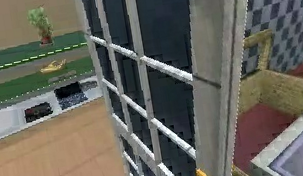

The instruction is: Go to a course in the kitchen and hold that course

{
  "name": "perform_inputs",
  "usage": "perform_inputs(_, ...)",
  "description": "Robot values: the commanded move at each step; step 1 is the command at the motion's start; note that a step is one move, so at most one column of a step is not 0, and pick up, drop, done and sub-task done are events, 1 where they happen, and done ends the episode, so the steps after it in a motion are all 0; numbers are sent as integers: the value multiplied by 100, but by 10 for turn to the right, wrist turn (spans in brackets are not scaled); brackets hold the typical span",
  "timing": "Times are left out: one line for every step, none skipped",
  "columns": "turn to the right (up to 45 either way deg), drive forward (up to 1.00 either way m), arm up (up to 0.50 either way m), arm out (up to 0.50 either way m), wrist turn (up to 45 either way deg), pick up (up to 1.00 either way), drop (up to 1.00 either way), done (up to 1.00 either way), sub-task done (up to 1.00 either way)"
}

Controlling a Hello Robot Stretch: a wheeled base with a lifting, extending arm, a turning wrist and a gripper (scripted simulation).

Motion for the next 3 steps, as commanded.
perform_inputs(-450, 0, 0, 0, 0, 0, 0, 0, 0)
perform_inputs(-450, 0, 0, 0, 0, 0, 0, 0, 0)
perform_inputs(-450, 0, 0, 0, 0, 0, 0, 0, 0)
